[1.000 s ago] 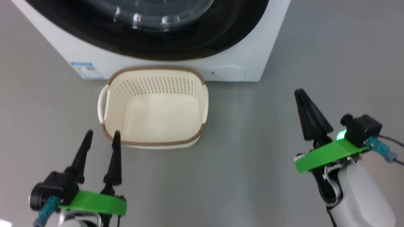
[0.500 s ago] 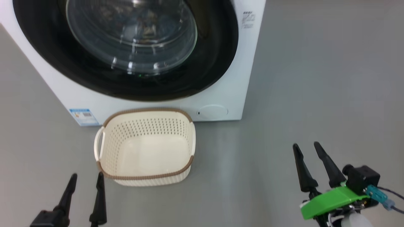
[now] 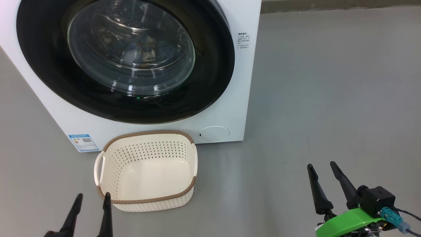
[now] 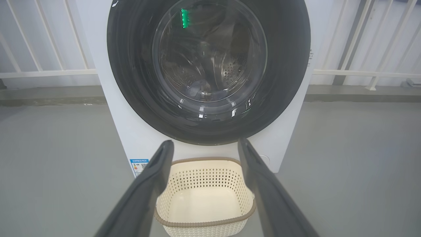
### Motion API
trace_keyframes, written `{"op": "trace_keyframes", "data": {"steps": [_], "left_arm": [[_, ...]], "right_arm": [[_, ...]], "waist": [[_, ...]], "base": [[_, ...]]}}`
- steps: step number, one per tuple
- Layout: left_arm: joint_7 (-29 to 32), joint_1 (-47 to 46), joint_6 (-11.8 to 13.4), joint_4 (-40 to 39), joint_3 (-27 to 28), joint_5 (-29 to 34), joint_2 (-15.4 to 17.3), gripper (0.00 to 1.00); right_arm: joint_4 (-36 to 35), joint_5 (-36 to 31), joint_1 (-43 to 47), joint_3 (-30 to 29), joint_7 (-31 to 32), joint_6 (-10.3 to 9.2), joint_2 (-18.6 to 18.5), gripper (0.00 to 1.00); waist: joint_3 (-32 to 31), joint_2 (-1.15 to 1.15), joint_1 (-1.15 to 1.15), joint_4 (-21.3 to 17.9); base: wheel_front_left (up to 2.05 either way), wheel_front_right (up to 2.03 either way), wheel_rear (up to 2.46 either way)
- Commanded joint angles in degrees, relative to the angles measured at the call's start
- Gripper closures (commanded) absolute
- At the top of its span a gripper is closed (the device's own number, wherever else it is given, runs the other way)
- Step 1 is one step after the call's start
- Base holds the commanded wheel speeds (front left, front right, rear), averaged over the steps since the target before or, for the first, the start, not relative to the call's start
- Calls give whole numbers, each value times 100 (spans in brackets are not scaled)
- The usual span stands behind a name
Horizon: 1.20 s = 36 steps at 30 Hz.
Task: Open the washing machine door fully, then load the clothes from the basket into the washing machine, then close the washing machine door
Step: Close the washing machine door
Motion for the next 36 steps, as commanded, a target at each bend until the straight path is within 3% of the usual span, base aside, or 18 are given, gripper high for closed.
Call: {"op": "trace_keyframes", "data": {"steps": [1,36], "left_arm": [[-37,-67,52,-140,193,60,27,0],[-37,-25,251,-144,125,71,20,0]], "right_arm": [[-159,-34,-33,140,-26,-34,8,0],[-123,-265,34,28,-26,-34,57,0]], "waist": [[-10,0,0,5],[-118,0,0,173]], "base": [[0,0,0],[0,0,0]]}}
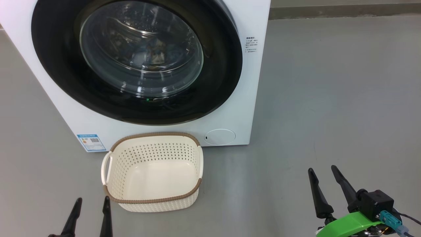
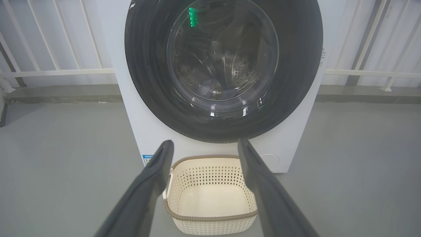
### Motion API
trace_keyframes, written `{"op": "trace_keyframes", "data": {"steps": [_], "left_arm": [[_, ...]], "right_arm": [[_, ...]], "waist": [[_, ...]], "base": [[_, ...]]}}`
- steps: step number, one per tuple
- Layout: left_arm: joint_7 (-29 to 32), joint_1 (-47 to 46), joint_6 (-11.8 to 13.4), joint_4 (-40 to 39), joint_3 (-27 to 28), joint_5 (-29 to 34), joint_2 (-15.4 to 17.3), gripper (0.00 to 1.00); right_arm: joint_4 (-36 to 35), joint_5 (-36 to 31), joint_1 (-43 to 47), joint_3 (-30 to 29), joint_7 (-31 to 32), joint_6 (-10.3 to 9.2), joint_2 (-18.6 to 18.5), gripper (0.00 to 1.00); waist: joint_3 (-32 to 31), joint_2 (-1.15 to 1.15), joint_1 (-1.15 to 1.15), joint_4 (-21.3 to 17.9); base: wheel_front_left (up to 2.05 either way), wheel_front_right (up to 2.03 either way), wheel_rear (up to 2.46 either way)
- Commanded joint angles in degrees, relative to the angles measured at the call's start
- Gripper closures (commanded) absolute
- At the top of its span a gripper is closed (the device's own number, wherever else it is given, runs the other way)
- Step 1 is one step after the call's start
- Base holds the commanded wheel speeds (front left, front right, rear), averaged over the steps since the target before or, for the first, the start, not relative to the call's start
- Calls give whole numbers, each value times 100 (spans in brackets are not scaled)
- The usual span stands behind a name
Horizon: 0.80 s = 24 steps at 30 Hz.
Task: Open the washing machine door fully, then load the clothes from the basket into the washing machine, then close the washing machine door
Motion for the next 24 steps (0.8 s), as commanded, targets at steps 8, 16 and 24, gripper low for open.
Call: {"op": "trace_keyframes", "data": {"steps": [8,16,24], "left_arm": [[-37,-110,70,-125,223,25,25,0],[-37,-109,63,-126,235,26,25,0],[-37,-105,27,-120,240,27,25,0]], "right_arm": [[-89,-24,-61,108,-26,-34,3,0],[-76,-28,-55,116,-26,-34,3,0],[-71,5,-30,110,-26,-34,3,0]], "waist": [[-16,0,0,10],[-24,0,0,8],[-47,0,0,21]], "base": [[0,0,0],[0,0,0],[0,0,0]]}}
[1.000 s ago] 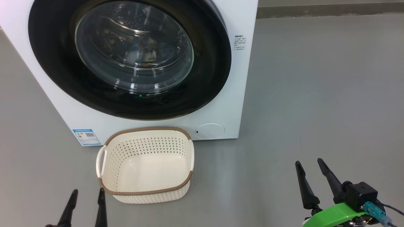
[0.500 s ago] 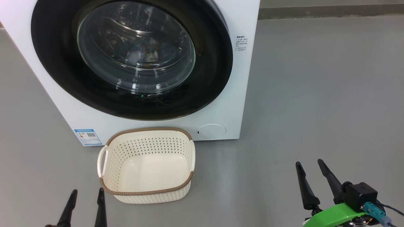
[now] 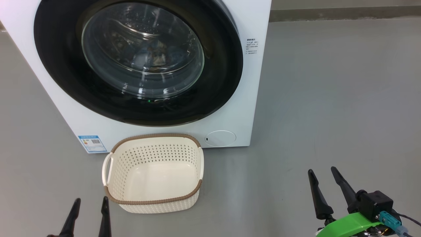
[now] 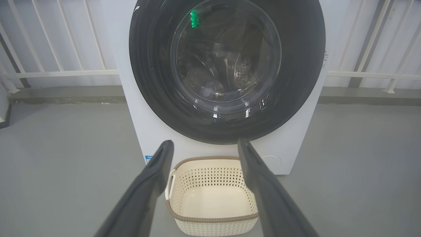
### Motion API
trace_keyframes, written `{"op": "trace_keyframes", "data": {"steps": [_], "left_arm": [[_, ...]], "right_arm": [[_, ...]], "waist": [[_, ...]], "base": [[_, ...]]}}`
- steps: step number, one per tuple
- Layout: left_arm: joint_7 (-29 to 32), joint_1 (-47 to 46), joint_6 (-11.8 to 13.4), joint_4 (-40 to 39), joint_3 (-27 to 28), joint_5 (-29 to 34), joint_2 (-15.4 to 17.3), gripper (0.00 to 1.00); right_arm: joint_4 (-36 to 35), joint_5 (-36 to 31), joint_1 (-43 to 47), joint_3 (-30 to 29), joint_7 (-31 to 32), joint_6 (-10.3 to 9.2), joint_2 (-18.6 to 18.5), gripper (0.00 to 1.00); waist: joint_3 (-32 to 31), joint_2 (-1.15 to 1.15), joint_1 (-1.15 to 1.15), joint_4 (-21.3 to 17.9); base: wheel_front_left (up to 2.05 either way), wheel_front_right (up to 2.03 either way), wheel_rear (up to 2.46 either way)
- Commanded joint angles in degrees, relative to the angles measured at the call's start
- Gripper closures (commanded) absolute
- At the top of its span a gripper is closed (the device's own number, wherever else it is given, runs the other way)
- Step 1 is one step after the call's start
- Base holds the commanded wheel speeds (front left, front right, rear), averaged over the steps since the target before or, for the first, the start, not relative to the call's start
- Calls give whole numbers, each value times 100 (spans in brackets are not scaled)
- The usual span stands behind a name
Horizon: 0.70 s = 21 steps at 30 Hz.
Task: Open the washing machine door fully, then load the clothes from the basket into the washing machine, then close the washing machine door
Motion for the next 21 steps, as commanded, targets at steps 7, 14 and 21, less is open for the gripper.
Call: {"op": "trace_keyframes", "data": {"steps": [7,14,21], "left_arm": [[36,-6,-19,307,-12,-92,-71,100],[165,-80,-47,347,23,-567,-65,100],[252,-139,-72,372,32,-969,-60,100]], "right_arm": [[259,66,59,3,23,1,13,100],[241,523,41,-31,146,-1,12,100],[231,908,18,-54,243,-3,12,100]], "waist": [[-11,0,0,6],[-20,0,11,1],[-2,0,1,-3]], "base": [[0,0,0],[0,0,0],[0,0,0]]}}
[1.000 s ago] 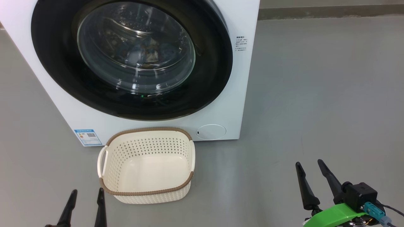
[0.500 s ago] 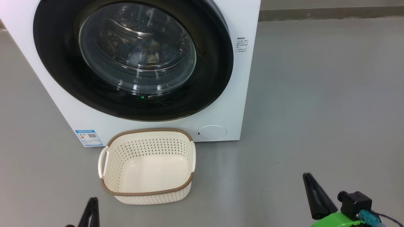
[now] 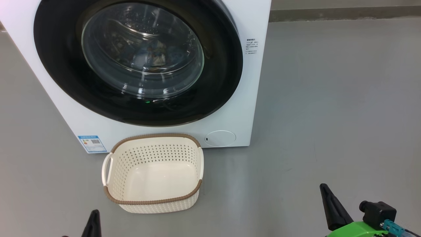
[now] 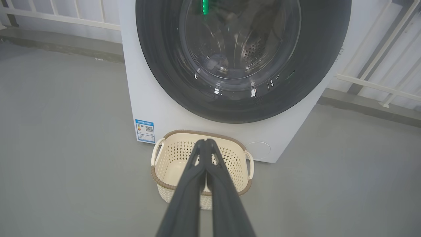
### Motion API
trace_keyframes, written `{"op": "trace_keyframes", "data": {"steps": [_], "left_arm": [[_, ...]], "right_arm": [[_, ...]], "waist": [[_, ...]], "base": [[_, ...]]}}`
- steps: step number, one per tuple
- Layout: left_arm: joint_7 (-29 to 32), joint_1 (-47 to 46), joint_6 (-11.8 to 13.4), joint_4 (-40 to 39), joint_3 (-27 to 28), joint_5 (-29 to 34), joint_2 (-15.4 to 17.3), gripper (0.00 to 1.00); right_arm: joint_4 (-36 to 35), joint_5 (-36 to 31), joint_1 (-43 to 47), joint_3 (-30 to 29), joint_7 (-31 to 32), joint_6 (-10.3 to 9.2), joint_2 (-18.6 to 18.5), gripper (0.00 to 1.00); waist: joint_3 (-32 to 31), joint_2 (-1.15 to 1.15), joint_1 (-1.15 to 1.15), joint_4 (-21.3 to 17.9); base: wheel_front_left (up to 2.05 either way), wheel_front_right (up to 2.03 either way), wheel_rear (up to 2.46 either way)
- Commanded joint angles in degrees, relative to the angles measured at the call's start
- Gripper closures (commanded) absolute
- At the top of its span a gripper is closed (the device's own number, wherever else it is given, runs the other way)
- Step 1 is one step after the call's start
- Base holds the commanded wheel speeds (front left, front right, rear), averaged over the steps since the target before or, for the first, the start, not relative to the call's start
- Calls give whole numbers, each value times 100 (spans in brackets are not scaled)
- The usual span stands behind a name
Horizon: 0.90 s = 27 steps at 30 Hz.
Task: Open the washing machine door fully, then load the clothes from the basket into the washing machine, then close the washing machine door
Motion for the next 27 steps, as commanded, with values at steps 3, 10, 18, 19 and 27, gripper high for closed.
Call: {"op": "trace_keyframes", "data": {"steps": [3,10,18,19,27], "left_arm": [[61,-180,-22,-95,67,-290,71,100],[193,-264,-55,-55,94,-829,77,100],[327,-351,-87,-12,123,-1367,83,100],[344,-362,-92,-7,127,-1434,84,100],[478,-448,-124,36,156,-1972,90,100]], "right_arm": [[-160,313,-164,-43,55,-5,-14,100],[-174,832,-193,-78,190,-7,-15,100],[-188,1350,-222,-114,325,-9,-15,100],[-189,1415,-225,-119,342,-10,-16,100],[-203,1933,-254,-155,478,-12,-16,100]], "waist": [[3,0,-1,-2],[9,0,-1,-7],[15,0,-1,-13],[15,0,-1,-14],[21,0,-1,-19]], "base": [[0,0,0],[0,0,0],[0,0,0],[0,0,0],[0,0,0]]}}
